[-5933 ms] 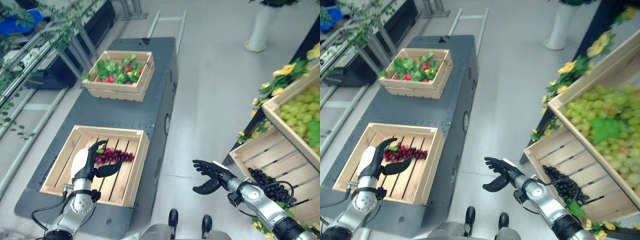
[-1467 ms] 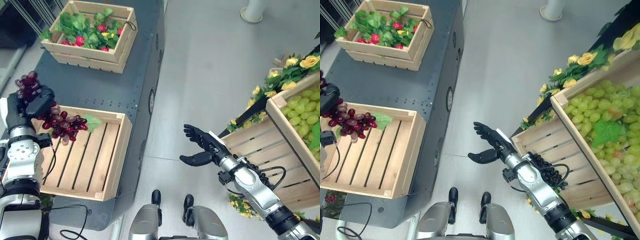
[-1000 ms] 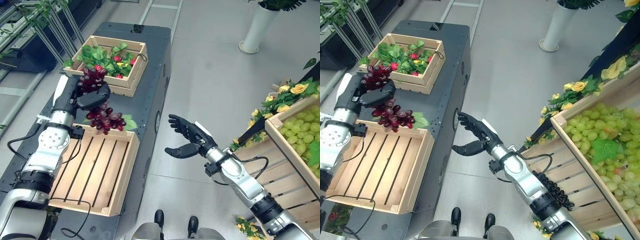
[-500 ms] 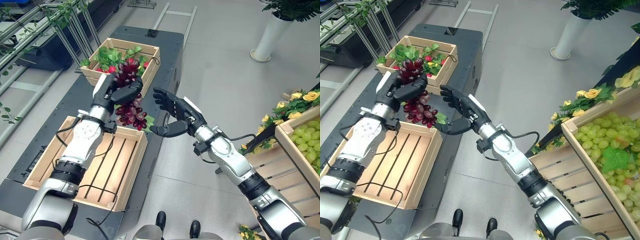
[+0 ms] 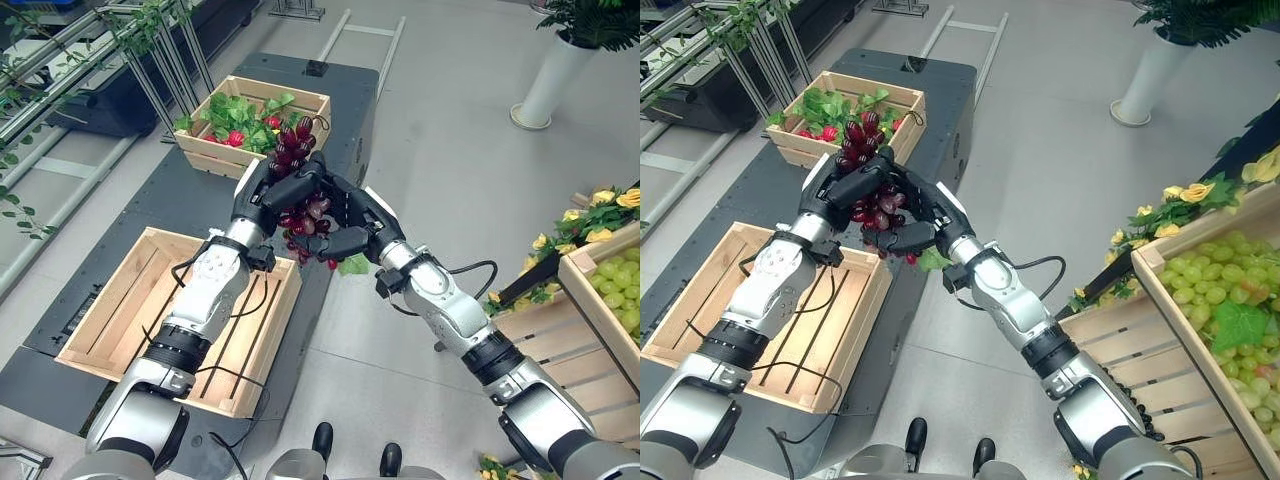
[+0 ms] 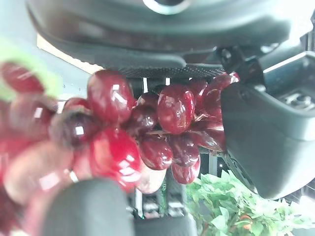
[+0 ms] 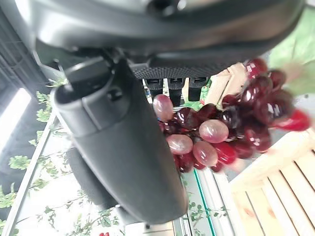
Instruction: Pick up the fruits from the basket on one side to the basket on the other side
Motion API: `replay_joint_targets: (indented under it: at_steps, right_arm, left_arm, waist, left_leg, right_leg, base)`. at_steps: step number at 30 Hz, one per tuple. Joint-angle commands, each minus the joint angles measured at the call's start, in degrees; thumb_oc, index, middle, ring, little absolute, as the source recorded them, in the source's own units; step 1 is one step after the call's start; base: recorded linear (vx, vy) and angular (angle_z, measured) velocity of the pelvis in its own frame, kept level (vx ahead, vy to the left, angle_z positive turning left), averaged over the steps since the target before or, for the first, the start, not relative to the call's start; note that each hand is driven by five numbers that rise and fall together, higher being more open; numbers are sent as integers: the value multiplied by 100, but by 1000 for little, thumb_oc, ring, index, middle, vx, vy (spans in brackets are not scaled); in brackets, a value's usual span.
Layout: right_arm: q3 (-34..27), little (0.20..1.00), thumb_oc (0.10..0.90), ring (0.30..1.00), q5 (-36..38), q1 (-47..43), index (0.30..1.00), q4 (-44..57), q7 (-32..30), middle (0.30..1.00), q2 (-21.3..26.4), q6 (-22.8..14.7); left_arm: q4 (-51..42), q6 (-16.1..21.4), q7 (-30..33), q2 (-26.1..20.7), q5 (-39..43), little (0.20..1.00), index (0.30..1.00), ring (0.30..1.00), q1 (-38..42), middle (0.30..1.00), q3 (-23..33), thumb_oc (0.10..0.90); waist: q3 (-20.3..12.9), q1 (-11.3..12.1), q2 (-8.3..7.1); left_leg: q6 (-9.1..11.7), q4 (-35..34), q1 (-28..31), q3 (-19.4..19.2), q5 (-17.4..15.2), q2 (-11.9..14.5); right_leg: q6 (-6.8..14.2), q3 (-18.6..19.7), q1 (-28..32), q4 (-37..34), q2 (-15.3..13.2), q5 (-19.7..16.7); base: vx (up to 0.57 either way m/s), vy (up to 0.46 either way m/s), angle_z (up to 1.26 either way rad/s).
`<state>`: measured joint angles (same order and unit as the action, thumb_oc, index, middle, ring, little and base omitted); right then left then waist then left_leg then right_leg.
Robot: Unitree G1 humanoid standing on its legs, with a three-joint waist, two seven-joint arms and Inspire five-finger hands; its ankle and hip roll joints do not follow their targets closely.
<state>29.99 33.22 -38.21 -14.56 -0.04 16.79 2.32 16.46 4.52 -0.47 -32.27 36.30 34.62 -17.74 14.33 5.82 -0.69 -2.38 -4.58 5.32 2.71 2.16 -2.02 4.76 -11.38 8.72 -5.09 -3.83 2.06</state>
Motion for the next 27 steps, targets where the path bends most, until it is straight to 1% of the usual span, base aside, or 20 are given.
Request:
replay_joint_targets:
  at_steps: [1,3,6,12,17,22,23,24,25,26,27]
  right_arm:
    - [178,900,800,900,468,-189,900,-457,36,900,-540,-170]
    - [183,900,800,900,575,-172,900,-501,86,900,-549,-83]
    - [162,900,800,900,1143,-149,900,-564,128,900,-607,-41]
    - [17,900,800,900,1988,-8,900,-784,183,900,-751,37]
    - [-107,900,800,900,2165,55,900,-858,167,900,-789,-152]
    - [-181,900,800,900,2150,-4,900,-793,71,900,-792,-299]
    - [-210,900,800,900,2084,-56,900,-777,21,900,-778,-436]
    - [-239,900,800,900,2065,-73,900,-743,20,900,-767,-484]
    - [-259,771,714,771,2007,-77,771,-703,-5,771,-763,-529]
    - [-277,300,400,300,1923,-62,300,-633,-111,300,-746,-538]
    - [-287,300,400,300,1896,-60,300,-634,-127,300,-743,-546]
  left_arm:
    - [-146,609,-124,328,216,300,300,300,951,300,-225,400]
    - [-316,536,-138,333,231,300,300,300,974,300,-229,400]
    - [-464,513,-177,332,324,300,300,300,1018,300,-271,400]
    - [-872,436,-290,382,433,300,300,300,1050,300,-305,400]
    - [-1277,291,-351,391,472,300,300,300,944,300,-311,400]
    - [-1360,235,-346,364,425,300,300,300,861,300,-269,400]
    - [-1327,224,-313,345,411,300,300,300,843,300,-265,400]
    - [-1297,220,-303,331,429,300,300,300,819,300,-252,400]
    - [-1266,211,-289,316,473,300,300,300,797,300,-242,400]
    - [-1215,239,-298,319,474,300,300,300,759,300,-221,400]
    - [-1196,246,-303,324,468,300,300,300,748,300,-210,400]
  waist:
    - [-1571,111,83]
    - [-1576,116,71]
    - [-1578,114,64]
    - [-1586,115,66]
    - [-1589,142,71]
    - [-1580,161,71]
    - [-1578,163,76]
    - [-1575,160,80]
    - [-1574,158,79]
    - [-1575,152,80]
    - [-1575,151,80]
  left_leg:
    - [-20,-42,-146,239,-213,-337]
    - [-23,-42,-143,252,-216,-338]
    - [-22,-42,-138,242,-219,-331]
    - [-22,-42,-130,221,-231,-325]
    - [-23,-42,-116,235,-238,-323]
    - [-24,-42,-103,230,-233,-318]
    - [-22,-42,-101,224,-236,-312]
    - [-25,-42,-96,223,-237,-313]
    - [-28,-42,-91,223,-237,-314]
    - [-27,-42,-90,221,-237,-315]
    - [-27,-42,-89,222,-237,-315]
  right_leg:
    - [-327,-41,-298,9,74,-329]
    - [-325,-45,-294,9,70,-327]
    - [-326,-47,-294,9,70,-334]
    - [-328,-47,-285,9,66,-331]
    - [-332,-62,-268,9,65,-323]
    - [-341,-66,-255,9,62,-325]
    - [-344,-67,-254,9,63,-323]
    - [-348,-59,-251,9,66,-320]
    - [-348,-54,-248,9,64,-320]
    - [-345,-50,-249,9,64,-319]
    - [-345,-48,-248,9,64,-320]
  base:
    - [0,0,0]
    - [0,0,0]
    - [0,0,0]
    - [0,0,0]
    - [2,-1,1]
    - [0,0,0]
    - [0,0,0]
    - [0,0,0]
    - [0,0,0]
    - [0,0,0]
    - [0,0,0]
